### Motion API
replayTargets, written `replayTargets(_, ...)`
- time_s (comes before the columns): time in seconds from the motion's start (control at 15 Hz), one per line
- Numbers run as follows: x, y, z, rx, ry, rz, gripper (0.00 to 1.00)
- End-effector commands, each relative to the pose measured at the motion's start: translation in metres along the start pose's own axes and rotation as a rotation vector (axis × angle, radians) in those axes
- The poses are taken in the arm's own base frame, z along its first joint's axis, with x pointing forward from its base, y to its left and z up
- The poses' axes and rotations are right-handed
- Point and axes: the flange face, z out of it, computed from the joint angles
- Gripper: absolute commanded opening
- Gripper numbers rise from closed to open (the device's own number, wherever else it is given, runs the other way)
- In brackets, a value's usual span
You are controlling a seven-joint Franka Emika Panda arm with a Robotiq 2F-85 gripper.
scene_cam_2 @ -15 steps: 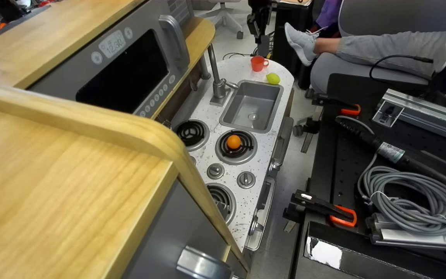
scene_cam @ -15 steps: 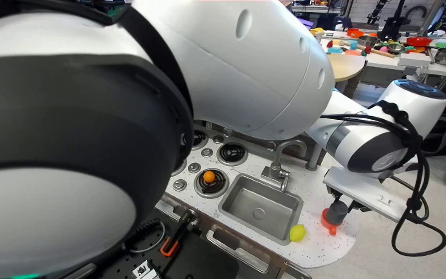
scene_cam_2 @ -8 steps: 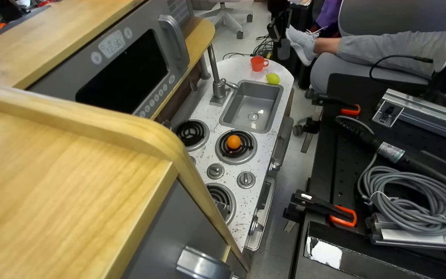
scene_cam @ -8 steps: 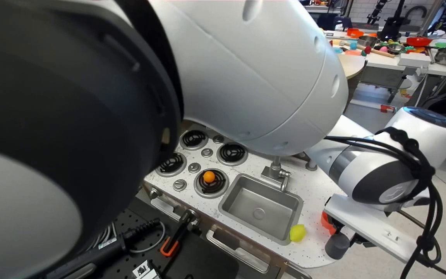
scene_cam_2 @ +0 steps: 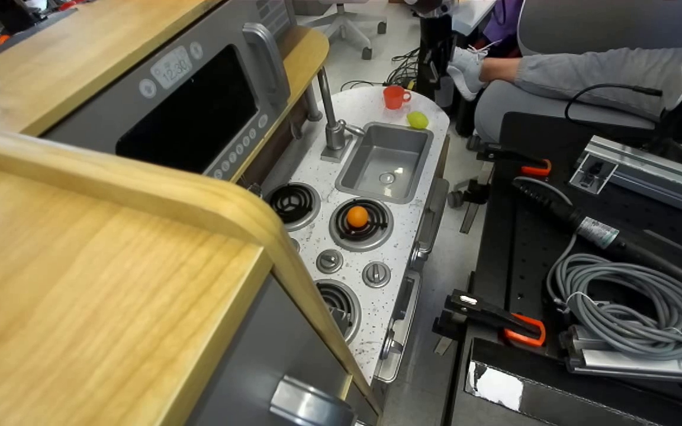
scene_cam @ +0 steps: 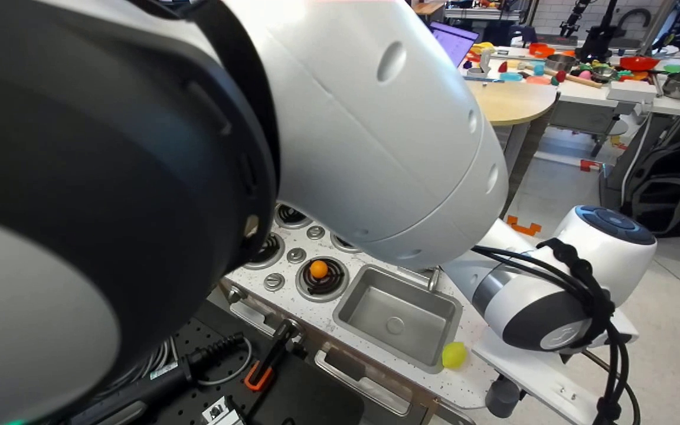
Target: Remove the grey cup from the orange cup.
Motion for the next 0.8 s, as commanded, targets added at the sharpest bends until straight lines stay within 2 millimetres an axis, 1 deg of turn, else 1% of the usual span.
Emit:
replayTargets(0.0,0.006,-0.011,-0.006,-0.007,0.05,0.002,0.08)
replayTargets(0.2,0.01,-0.018,-0.004,0.0,0.058,0.009,0.08)
replayTargets(0.67,0.014,-0.034,0.009,0.05,0.055,0.032,0.08)
replayTargets(0.73,0.014,-0.036,0.011,0.053,0.052,0.031,0.57)
